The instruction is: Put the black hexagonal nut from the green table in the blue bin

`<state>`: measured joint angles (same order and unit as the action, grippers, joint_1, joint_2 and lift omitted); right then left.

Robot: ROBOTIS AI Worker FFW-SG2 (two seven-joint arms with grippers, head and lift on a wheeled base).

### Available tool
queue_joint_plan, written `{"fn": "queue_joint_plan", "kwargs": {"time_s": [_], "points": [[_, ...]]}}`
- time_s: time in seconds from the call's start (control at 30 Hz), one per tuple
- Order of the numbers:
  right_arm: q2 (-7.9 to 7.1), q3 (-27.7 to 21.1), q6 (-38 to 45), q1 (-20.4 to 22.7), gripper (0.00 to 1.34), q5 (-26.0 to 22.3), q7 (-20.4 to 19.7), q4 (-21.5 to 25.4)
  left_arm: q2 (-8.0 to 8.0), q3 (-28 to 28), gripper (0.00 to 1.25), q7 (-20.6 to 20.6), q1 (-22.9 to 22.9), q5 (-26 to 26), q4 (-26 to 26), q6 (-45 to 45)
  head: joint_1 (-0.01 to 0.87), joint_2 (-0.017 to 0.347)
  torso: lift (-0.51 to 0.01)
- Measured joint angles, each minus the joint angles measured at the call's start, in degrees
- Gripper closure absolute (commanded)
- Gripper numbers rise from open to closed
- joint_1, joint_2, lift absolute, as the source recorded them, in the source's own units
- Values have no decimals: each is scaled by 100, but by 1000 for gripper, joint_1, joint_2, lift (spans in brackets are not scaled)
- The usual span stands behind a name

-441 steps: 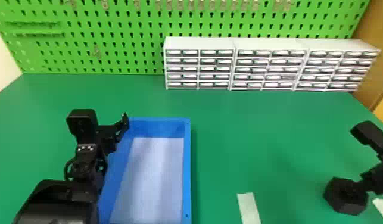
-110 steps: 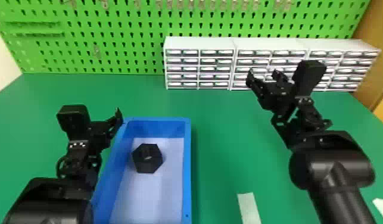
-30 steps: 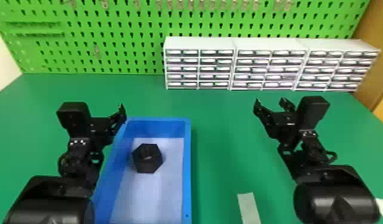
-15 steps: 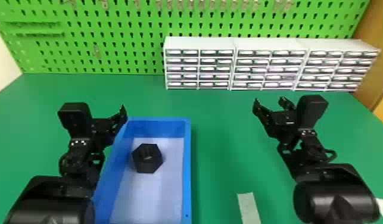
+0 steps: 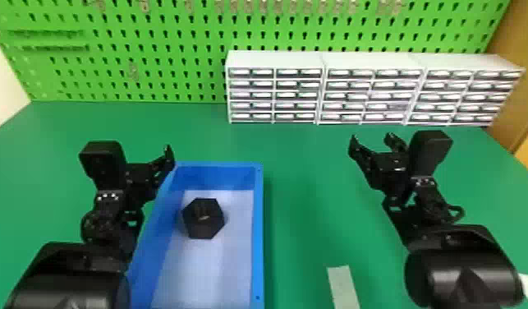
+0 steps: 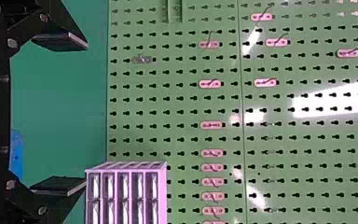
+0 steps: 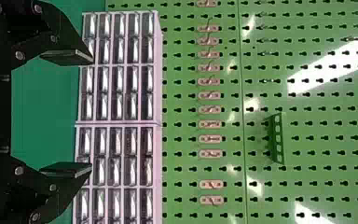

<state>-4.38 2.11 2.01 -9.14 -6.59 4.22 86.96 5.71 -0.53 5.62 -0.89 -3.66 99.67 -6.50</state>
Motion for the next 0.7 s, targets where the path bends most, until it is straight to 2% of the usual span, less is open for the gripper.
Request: {"fn": "queue_joint_plan", "kwargs": {"time_s": [0.7], "points": [[-11,22,44,-18,458,0,0,-1,0,-2,245,0,19,4,-9,-8,686,51,-96]]}}
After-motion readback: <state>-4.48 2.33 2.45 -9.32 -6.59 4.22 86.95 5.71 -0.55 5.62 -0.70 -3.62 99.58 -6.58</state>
